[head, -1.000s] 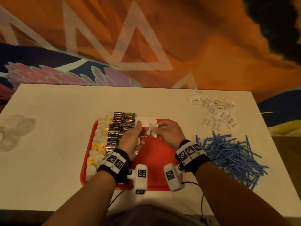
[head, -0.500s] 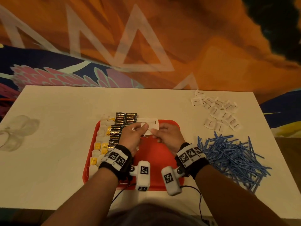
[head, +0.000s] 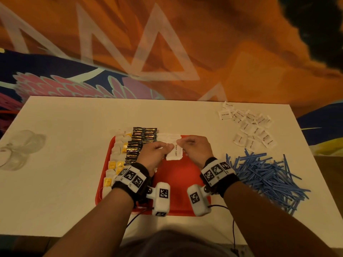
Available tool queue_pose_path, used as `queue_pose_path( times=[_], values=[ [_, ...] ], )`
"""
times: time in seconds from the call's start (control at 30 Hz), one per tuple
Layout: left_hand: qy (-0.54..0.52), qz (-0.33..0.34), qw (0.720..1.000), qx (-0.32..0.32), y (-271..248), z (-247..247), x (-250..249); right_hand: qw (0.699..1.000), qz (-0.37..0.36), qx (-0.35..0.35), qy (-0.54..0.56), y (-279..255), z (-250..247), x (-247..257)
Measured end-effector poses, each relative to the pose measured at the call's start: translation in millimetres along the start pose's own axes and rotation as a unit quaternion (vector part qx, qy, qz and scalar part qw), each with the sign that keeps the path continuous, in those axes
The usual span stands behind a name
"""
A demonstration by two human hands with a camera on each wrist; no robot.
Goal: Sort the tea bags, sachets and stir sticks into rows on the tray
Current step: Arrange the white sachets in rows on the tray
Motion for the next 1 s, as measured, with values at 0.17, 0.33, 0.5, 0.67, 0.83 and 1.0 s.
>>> queue_pose_path(
  times=[0.17,0.33,0.5,0.67,0.83,1.0],
  values=[
    [-0.056,-0.002,0.998,-0.038,-0.8,-2.9,1.7,0.994,0.066,0.008,0.081,-10.2,15.0,-19.4],
    [-0.032,-0.053,0.998,-0.008,-3.4,-2.8,16.0,0.995,0.076,0.033,0.063,-6.2,15.4,-26.2],
    [0.003,-0.065,0.998,0.027,-4.7,2.0,21.1,0.991,0.021,0.119,-0.049,-4.0,20.1,-16.5],
    [0.007,-0.017,1.0,0.007,-2.9,-1.6,14.3,0.996,0.002,0.073,-0.047,-0.2,14.0,-17.0],
    [-0.042,-0.027,0.998,-0.034,0.7,-5.0,17.8,0.989,0.091,0.086,0.079,-11.3,28.5,-45.3],
    [-0.037,-0.057,0.995,-0.071,9.8,-16.9,33.5,0.989,0.101,0.061,0.091,-12.6,30.1,-58.2]
  ],
)
Point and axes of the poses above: each hand's wrist, its own y-axis towards the middle knuckle, its own z-axis out of the palm, x = y × z, the point moved 7 cm from there along y, towards the middle knuckle, and after that the axes turned 2 degrees about -z, right-handed, at the moved point
